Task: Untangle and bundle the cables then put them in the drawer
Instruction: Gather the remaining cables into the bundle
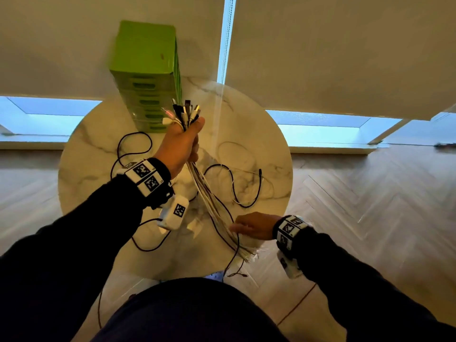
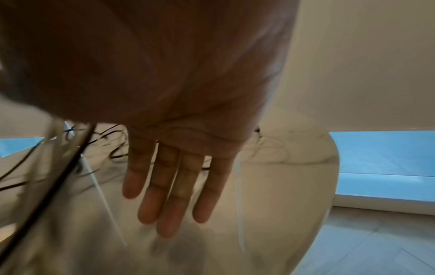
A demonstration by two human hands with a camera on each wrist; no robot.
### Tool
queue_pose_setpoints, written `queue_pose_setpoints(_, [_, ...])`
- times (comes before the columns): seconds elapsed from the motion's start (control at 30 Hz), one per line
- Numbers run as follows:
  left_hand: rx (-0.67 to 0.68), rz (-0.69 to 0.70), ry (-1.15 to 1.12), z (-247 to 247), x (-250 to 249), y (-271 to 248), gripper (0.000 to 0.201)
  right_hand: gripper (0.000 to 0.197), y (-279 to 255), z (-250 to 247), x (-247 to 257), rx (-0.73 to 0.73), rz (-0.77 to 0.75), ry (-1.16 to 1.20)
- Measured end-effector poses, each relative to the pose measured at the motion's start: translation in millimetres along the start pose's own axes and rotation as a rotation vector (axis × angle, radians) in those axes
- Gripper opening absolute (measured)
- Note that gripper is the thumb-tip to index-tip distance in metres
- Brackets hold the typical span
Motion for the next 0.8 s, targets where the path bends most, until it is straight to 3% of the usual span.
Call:
queue_pose_setpoints(0.1, [0.004,-0.019,-0.008,10.2,6.7,-3.7,0.040,0.047,4.2,-23.6,-36.5,-0.207,0.135,-0.024])
queue_pose_setpoints(0.23, [0.004,-0.057,0.032,28.7,22.0,-11.2,0.042,0.033,12.8,-34.1,-82.2,-0.221,0.354,-0.332])
queue_pose_setpoints(0.57, [-0.017,-0.118,0.013,39.7,50.0,-23.5,0.048,0.047,37.6,-41.8,-78.3,-0.639,0.213,-0.349])
queue_pose_setpoints(0.7, [-0.059,-0.132,0.024,32.8,55.0,-23.6,0.044,0.048,47.6,-43.7,-83.9,-0.628,0.304,-0.316])
queue_pose_setpoints(0.8, [-0.072,-0.145,0.036,31.2,60.7,-23.9,0.043,0.053,54.9,-41.0,-89.9,-0.578,0.221,-0.355])
Point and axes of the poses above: each hand's wrist, its own y-axis towards the middle knuckle, its own z-axis out of the palm, x = y × z, the point moved 3 cm from there along y, towards the middle knuckle, and after that the axes turned 11 degrees about -y, right-handed, at the moved point
